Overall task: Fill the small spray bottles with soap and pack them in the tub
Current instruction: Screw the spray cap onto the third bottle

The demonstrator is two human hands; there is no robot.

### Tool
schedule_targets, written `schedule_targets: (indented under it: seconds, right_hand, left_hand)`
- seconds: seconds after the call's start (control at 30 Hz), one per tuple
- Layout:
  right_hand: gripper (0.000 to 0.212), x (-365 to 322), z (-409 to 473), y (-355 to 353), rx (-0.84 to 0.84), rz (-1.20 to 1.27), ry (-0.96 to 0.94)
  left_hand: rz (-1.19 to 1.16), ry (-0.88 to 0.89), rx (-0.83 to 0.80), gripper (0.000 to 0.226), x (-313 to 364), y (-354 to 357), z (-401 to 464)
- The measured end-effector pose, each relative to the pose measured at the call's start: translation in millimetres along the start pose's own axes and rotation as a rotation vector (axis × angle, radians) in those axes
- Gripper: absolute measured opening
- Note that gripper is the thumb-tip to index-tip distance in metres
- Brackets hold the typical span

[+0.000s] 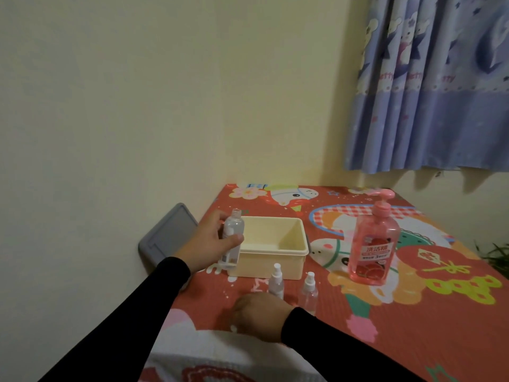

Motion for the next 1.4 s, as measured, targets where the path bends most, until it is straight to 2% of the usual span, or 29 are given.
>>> schedule_targets:
  seconds: [0.27,0.4,0.53,0.6,0.7,0.8,0.9,1.13,1.23,1.4]
  right_hand:
    - [0.024,31.2,-12.6,-79.7,0.387,0.32,0.315]
    - [0.022,47.4,-30.1,-109.4,0.518,0.585,0.432]
    - [0.016,71.9,-45.8,-135.8,0.723,0.807,0.491]
    - [0.01,82.8,-51.8,-150.2,0.883,0.955,0.472]
    - [0.013,97.2,-61.9,-165.8,1.119,1.177,0.461]
    - [0.021,106.7,-69.8,-172.4,1.263,1.337,0.464]
    - [0.029,110.3,-72.2,-174.1,1.306,1.381,0.478]
    - [0.022,108.2,-69.8,-169.3,1.274,1.32,0.504]
    - [0.014,104.8,-64.7,-164.1,1.223,1.275,0.505]
    - [0.02,94.0,-50.7,-158.1,1.047,1.199,0.459]
  left_hand:
    - [-0.008,0.003,0.037,0.03,-1.5,-2.7,4.1]
    - [-0.004,0.019,0.052,0.026,-0.1,-5.1,4.7]
    - [-0.008,0.012,0.037,0.03,-1.7,-2.8,4.8]
    - [-0.006,0.005,0.027,0.033,-4.3,-0.3,3.9]
    - [0.025,-0.013,-0.002,0.034,-8.2,4.3,3.1]
    - [0.027,-0.021,-0.019,0.038,-6.5,9.1,2.8]
    - [0.013,-0.02,-0.051,0.042,-4.5,14.3,2.6]
    - [0.005,0.017,-0.079,0.042,1.7,17.6,1.5]
    - [0.003,0.034,-0.073,0.041,7.6,19.8,1.5]
    - [-0.01,0.081,-0.104,0.04,23.6,28.6,3.8]
Point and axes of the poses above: each hand's wrist, its own z-axis towards the middle knuckle, its own y-axis out of the palm, x = y × z, the point moved 7 cm from there along z, towards the middle knuckle, and after that the axes turned 1 degree about -x, right-handed, at the moved point
